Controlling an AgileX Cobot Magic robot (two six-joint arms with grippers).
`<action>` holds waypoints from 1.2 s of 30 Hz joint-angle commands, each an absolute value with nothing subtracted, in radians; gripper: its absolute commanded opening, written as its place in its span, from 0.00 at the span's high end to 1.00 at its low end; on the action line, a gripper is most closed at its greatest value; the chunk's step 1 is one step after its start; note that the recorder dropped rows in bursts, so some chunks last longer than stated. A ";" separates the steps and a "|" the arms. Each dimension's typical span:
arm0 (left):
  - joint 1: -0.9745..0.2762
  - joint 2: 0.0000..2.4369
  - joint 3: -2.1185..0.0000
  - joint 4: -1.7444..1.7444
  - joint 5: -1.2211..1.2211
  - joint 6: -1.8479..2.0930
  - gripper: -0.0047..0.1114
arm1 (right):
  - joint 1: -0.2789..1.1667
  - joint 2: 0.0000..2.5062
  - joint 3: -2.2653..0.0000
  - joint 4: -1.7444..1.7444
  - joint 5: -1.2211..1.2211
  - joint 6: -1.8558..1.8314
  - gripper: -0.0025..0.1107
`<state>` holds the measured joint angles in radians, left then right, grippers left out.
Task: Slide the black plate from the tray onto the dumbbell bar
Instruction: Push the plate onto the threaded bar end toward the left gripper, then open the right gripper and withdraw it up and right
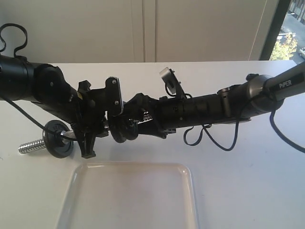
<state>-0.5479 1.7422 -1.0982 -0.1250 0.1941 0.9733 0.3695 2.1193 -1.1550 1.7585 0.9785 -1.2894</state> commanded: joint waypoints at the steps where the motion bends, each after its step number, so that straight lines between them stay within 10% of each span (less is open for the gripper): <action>1: -0.570 1.698 -1.128 -0.204 0.056 0.957 0.96 | 0.409 2.102 -1.167 1.744 1.090 -1.278 0.75; 6: -0.570 1.698 -1.128 -0.204 0.056 0.957 0.96 | 0.409 2.102 -1.167 1.744 1.093 -1.278 0.29; 10: -0.570 1.698 -1.128 -0.204 0.056 0.957 0.96 | 0.409 2.102 -1.167 1.744 1.087 -1.278 0.12; 36: -0.570 1.698 -1.128 -0.204 0.050 0.964 0.96 | 0.194 2.102 -1.167 1.566 1.165 -1.198 0.09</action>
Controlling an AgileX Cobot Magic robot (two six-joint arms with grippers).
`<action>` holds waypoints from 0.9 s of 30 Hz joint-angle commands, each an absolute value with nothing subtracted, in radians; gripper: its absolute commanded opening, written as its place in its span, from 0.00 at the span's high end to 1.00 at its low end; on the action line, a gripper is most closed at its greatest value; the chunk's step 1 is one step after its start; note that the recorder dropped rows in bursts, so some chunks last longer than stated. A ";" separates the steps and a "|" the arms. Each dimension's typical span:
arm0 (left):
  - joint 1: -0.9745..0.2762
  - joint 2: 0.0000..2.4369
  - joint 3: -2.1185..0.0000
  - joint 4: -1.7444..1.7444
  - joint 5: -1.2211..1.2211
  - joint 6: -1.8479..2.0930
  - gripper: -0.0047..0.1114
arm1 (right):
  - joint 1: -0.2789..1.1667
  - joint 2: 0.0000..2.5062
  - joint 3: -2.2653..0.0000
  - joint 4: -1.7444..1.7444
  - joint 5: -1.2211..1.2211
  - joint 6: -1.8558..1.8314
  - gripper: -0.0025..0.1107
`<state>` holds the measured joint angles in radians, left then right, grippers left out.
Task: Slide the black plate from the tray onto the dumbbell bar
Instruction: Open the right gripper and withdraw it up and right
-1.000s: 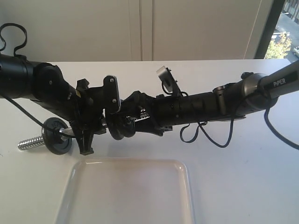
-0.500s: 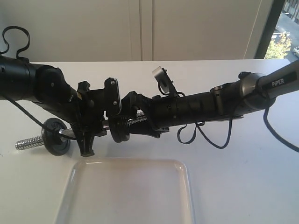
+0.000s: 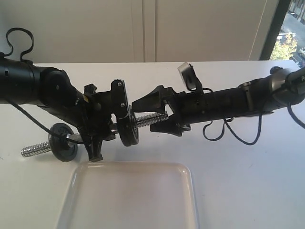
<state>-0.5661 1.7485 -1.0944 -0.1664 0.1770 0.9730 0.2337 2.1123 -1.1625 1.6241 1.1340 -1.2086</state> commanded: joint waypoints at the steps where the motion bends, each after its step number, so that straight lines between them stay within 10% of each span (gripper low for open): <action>1: -0.570 1.698 -1.128 -0.204 0.052 0.963 0.96 | 0.184 2.100 -1.167 1.561 1.172 -1.198 0.09; 14: -0.568 1.736 -1.128 -0.200 0.055 0.968 0.96 | -0.003 2.068 -1.167 1.429 1.221 -1.168 0.13; 27: -0.547 1.810 -1.128 -0.200 0.046 0.968 0.96 | -0.003 2.066 -1.167 1.467 1.221 -1.163 0.71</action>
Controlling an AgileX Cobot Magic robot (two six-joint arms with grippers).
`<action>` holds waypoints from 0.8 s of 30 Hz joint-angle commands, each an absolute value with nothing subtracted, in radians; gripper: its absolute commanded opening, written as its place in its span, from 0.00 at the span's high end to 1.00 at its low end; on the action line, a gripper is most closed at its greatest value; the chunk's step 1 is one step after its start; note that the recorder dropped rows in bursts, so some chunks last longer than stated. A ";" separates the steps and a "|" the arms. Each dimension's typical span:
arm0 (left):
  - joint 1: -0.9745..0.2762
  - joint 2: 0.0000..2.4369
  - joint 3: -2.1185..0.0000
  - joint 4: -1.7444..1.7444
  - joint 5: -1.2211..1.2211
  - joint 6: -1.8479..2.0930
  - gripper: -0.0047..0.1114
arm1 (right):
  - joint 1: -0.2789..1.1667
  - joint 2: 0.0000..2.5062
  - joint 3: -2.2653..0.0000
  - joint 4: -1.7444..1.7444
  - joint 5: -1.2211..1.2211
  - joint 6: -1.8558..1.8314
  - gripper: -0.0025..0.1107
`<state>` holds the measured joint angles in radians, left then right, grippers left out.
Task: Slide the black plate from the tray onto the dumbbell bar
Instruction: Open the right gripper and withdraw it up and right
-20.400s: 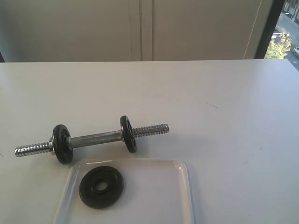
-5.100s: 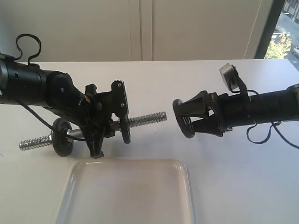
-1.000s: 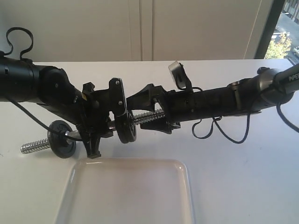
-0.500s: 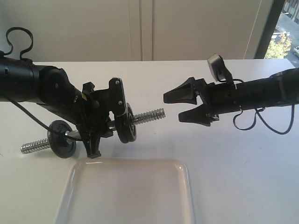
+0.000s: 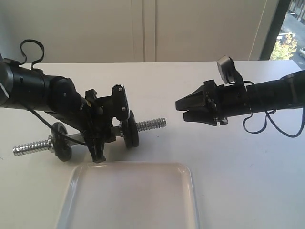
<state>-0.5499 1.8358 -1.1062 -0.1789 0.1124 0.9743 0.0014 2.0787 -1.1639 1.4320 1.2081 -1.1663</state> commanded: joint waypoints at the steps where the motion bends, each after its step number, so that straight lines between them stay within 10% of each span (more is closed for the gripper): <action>1: -0.547 1.810 -1.128 -0.200 0.044 0.968 0.96 | -0.003 2.064 -1.167 1.469 1.221 -1.163 0.81; 3: -0.547 1.810 -1.128 -0.200 0.044 0.968 0.96 | -0.003 2.055 -1.167 1.469 1.221 -1.167 0.98; 24: -0.547 1.810 -1.128 -0.200 0.046 0.968 0.96 | -0.003 1.511 -1.002 1.456 1.079 -1.287 0.98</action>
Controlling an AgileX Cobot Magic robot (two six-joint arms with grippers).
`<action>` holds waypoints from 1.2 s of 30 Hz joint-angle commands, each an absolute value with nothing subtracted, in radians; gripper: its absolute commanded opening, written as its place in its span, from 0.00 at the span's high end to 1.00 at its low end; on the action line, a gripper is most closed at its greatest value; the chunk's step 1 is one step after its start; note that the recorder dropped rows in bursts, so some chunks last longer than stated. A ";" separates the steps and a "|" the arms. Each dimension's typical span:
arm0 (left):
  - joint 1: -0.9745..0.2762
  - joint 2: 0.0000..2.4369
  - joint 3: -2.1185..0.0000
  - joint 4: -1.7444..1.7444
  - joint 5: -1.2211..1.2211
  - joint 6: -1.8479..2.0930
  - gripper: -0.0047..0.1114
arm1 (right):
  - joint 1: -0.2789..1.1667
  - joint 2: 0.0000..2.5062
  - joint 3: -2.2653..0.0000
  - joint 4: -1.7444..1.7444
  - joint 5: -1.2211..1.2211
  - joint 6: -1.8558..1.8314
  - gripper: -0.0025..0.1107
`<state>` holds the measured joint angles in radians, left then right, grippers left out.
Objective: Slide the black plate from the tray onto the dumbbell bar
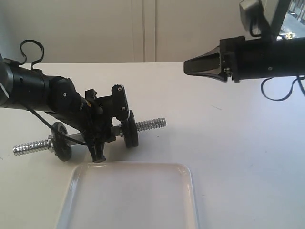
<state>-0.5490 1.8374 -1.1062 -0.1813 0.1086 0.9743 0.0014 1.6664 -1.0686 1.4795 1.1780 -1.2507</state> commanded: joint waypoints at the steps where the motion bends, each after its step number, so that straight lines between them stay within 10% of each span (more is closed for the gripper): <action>1: -0.547 1.810 -1.128 -0.200 0.046 0.968 0.96 | -0.003 1.474 -0.986 1.444 1.057 -1.287 0.98; 20: -0.547 1.810 -1.128 -0.200 0.062 0.968 0.96 | 0.000 0.951 -0.759 1.352 0.755 -1.278 0.98; 36: -0.547 1.810 -1.128 -0.200 0.074 0.968 0.58 | 0.000 0.697 -0.684 1.231 0.678 -1.271 0.98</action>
<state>-0.5490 1.8266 -1.1174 -0.1836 0.0963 0.9743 0.0014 0.7032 -0.6883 1.2362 0.6756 -1.2688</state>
